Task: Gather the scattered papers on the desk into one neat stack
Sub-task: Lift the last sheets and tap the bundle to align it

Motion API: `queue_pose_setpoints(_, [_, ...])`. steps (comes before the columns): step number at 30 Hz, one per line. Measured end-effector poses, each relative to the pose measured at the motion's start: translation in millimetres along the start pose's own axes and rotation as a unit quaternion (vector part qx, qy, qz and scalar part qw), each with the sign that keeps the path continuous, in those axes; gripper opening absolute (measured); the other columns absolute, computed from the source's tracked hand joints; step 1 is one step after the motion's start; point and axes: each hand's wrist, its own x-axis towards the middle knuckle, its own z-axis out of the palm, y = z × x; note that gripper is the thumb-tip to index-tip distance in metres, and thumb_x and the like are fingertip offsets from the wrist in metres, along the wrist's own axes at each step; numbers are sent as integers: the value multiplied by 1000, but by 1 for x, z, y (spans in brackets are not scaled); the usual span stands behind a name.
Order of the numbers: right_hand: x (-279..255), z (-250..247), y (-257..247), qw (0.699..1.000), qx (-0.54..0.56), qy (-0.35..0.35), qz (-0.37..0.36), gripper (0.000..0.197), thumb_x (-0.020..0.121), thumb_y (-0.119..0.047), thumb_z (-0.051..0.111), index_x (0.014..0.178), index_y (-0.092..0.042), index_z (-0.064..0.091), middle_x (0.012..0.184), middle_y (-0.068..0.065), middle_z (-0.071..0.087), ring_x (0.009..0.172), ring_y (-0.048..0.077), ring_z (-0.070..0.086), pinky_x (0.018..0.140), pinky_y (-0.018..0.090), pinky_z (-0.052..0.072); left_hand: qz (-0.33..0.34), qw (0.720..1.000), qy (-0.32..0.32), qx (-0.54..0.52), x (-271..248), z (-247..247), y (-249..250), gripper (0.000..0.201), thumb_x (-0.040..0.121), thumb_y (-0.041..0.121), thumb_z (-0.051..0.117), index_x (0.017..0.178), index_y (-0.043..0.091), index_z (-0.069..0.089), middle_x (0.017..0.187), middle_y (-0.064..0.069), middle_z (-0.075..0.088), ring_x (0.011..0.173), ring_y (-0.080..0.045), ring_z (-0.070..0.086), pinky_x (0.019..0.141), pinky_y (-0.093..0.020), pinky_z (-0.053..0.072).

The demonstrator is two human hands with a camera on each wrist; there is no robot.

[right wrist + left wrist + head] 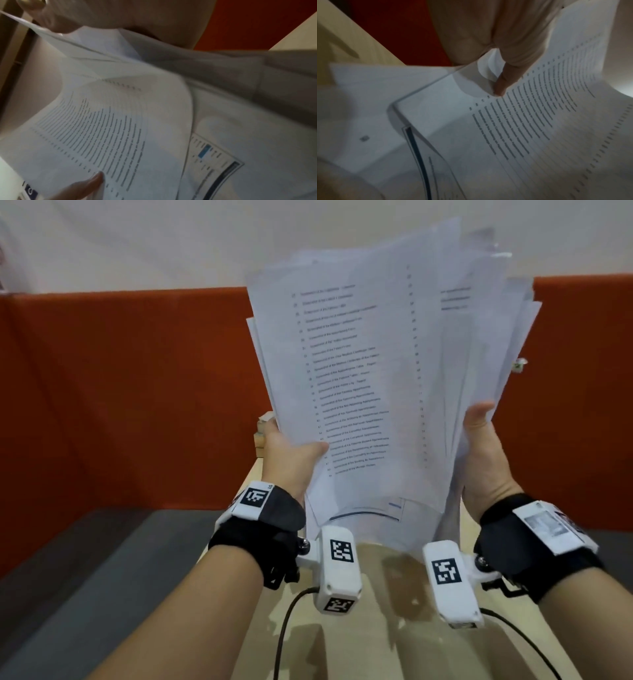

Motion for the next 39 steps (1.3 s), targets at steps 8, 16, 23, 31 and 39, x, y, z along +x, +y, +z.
queue_pose_setpoints(8, [-6,11,-8,993,-20,107,-52,80,67,-85,42,120,-26,49,108,-3,60,97,-1,60,84,25,50,24,1000,-6,11,-5,6,1,39,75,-15,62,93,20,56,104,-8,68,104,-30,65,95,-42,52])
queue_pose_setpoints(16, [-12,18,-7,972,-3,208,-112,50,97,-46,29,134,-14,40,110,-21,50,76,-31,43,69,-11,29,47,999,-4,20,-13,6,0,34,78,-8,62,95,21,56,106,-9,70,102,-28,67,91,-41,54])
queue_pose_setpoints(23, [-7,19,-15,966,10,209,-149,68,76,-55,51,124,-7,46,97,-19,54,78,-24,53,69,2,43,68,997,-16,-18,-17,4,13,36,77,3,73,97,26,52,96,-1,69,87,-17,69,74,-31,60])
queue_pose_setpoints(31, [-3,21,-18,979,-3,179,-97,59,70,-51,71,114,-23,44,98,-14,60,85,-5,62,66,10,51,130,990,41,45,-19,3,13,38,61,30,83,91,36,60,105,-2,71,99,-22,68,85,-42,58])
queue_pose_setpoints(39, [-4,25,-18,978,51,187,-83,39,80,-40,68,111,-24,49,97,-12,63,80,-7,65,67,14,53,178,983,27,49,-17,2,30,40,69,25,83,98,27,56,97,4,73,88,-11,72,79,-33,60])
